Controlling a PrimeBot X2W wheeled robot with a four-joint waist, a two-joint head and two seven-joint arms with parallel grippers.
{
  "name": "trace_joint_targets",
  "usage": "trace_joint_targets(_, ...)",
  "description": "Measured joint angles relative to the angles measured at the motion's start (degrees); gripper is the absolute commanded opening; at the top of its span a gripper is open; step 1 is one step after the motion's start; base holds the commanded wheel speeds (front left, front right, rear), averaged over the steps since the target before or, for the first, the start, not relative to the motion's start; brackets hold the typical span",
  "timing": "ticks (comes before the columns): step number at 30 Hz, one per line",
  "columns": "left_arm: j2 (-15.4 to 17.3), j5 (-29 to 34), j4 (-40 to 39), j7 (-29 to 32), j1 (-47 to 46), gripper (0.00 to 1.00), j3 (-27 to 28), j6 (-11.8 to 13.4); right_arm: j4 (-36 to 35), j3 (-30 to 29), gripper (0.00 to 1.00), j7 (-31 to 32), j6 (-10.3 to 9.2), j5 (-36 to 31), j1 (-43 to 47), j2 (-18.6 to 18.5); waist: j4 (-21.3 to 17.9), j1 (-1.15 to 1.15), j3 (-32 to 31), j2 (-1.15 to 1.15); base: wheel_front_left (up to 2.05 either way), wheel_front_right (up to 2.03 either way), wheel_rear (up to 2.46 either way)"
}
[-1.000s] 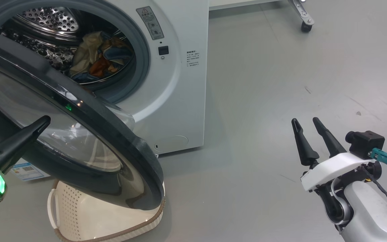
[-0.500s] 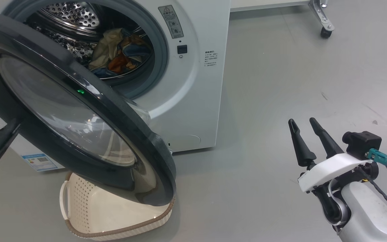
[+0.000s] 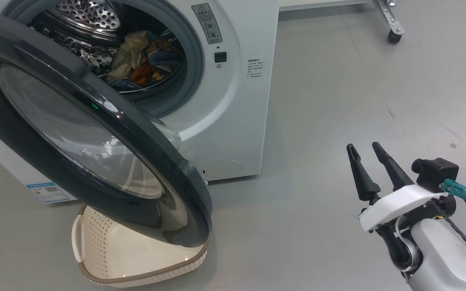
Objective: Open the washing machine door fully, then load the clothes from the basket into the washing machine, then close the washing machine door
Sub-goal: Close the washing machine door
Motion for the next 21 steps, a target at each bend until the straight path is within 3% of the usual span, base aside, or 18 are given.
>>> trace_joint_targets(12, -4.88, 9.54, 1.74, -16.8, 4.32, 1.0, -6.22, -0.48, -0.19, 0.52, 1.0, 0.0, 0.0, -0.01, -0.06, -0.36, -0.5, 0.0, 0.39, 0.0, 0.0, 0.0, 0.0)
trace_joint_targets(21, -3.79, 21.23, 4.09, -31.44, 7.83, 1.0, -13.44, -0.49, -0.34, 0.75, 1.0, 0.0, 0.0, -0.35, -0.09, -0.63, -0.78, 0.0, 0.95, 0.0, 0.0, 0.0, 0.0)
